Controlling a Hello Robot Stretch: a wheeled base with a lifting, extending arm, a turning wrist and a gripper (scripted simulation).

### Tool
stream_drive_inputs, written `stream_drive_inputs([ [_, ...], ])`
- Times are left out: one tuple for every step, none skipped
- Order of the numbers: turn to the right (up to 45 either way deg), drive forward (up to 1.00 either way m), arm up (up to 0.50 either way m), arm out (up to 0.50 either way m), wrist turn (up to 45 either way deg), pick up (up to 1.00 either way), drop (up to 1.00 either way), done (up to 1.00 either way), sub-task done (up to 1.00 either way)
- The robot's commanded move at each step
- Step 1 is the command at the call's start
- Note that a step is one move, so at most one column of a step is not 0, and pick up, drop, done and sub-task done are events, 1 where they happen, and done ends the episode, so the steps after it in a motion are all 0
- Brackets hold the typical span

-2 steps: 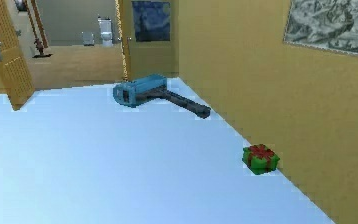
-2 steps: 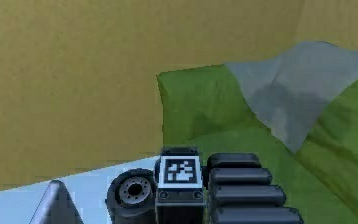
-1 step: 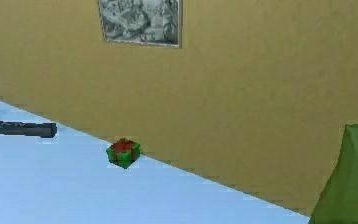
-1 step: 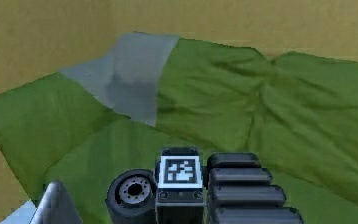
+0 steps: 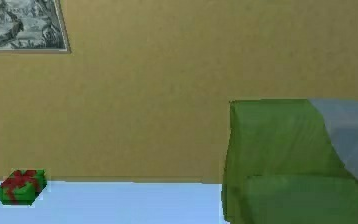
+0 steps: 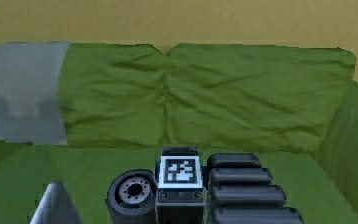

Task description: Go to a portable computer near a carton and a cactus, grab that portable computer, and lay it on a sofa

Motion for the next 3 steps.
stream_drive_inputs([
  [0.0,0.35,0.0,0.0,0.0,0.0,0.0,0.0,0.0],
  [12.0,0.0,0.0,0.0,0.0,0.0,0.0,0.0,0.0],
  [0.0,0.0,0.0,0.48,0.0,0.0,0.0,0.0,0.0],
])
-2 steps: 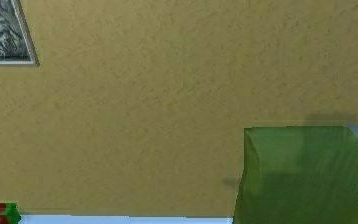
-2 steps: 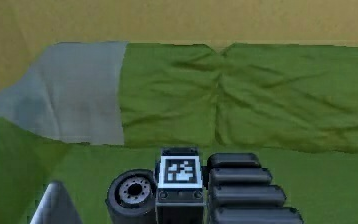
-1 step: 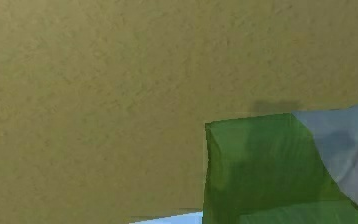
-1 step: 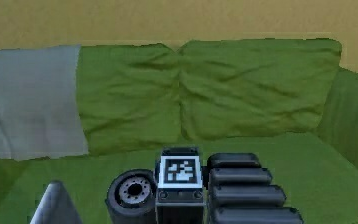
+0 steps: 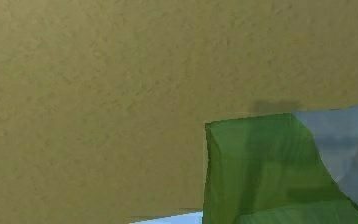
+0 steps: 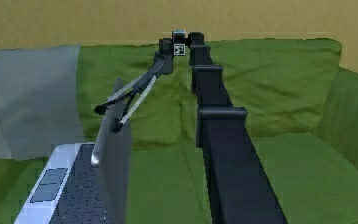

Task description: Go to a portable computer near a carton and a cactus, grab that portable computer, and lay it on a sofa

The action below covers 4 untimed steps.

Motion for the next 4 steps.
stream_drive_inputs([
  [0.0,0.0,0.0,0.0,45.0,0.0,0.0,0.0,0.0],
  [0.0,0.0,0.0,0.0,45.0,0.0,0.0,0.0,0.0],
  [0.0,0.0,0.0,0.0,0.0,0.0,1.0,0.0,0.0],
  [0.0,0.0,0.0,-0.1,0.0,0.0,0.0,0.0,0.0],
])
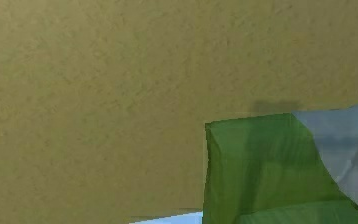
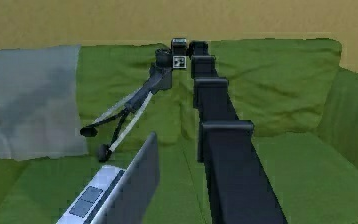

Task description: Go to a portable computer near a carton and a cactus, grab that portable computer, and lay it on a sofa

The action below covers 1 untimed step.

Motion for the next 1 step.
stream_drive_inputs([
  [0.0,0.0,0.0,0.0,0.0,0.0,0.0,1.0,0.0],
])
